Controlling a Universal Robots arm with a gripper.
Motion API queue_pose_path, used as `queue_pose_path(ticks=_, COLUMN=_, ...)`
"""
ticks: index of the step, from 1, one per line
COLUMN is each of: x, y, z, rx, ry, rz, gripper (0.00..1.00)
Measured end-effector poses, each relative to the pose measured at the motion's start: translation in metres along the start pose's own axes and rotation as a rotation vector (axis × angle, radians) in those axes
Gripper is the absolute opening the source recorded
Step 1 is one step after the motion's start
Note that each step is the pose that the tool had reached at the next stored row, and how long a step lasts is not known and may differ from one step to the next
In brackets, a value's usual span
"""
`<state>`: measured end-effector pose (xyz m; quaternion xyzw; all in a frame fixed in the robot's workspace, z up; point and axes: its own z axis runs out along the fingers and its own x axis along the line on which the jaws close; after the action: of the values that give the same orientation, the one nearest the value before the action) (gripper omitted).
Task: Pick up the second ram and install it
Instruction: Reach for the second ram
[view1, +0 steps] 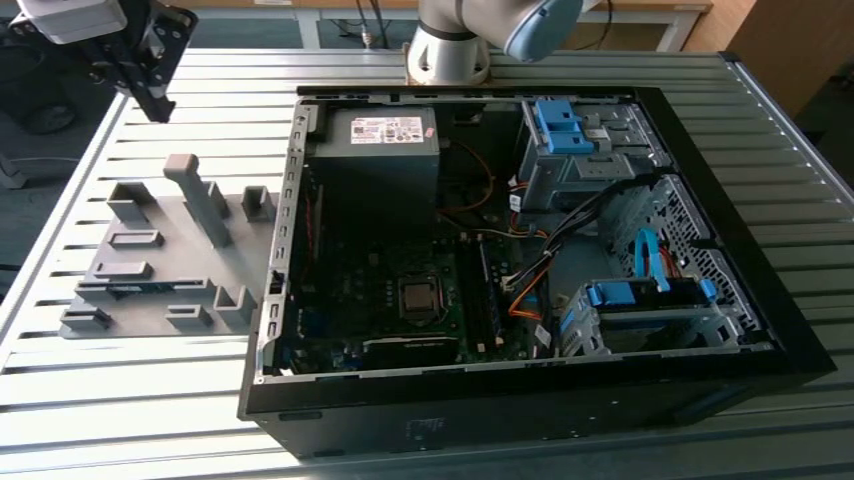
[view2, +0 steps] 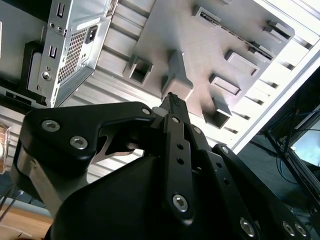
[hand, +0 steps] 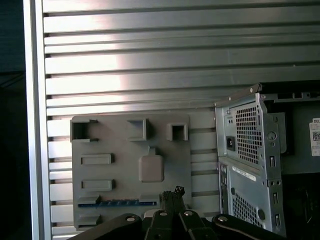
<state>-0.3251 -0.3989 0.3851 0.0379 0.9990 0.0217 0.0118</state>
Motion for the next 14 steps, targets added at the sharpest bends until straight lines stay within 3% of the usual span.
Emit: queue_pose_path(ticks=14, x=0.0081, y=-0.0006, z=0.0002, rx=0.0001, ry=0.0002, rz=0.000, gripper=0.11)
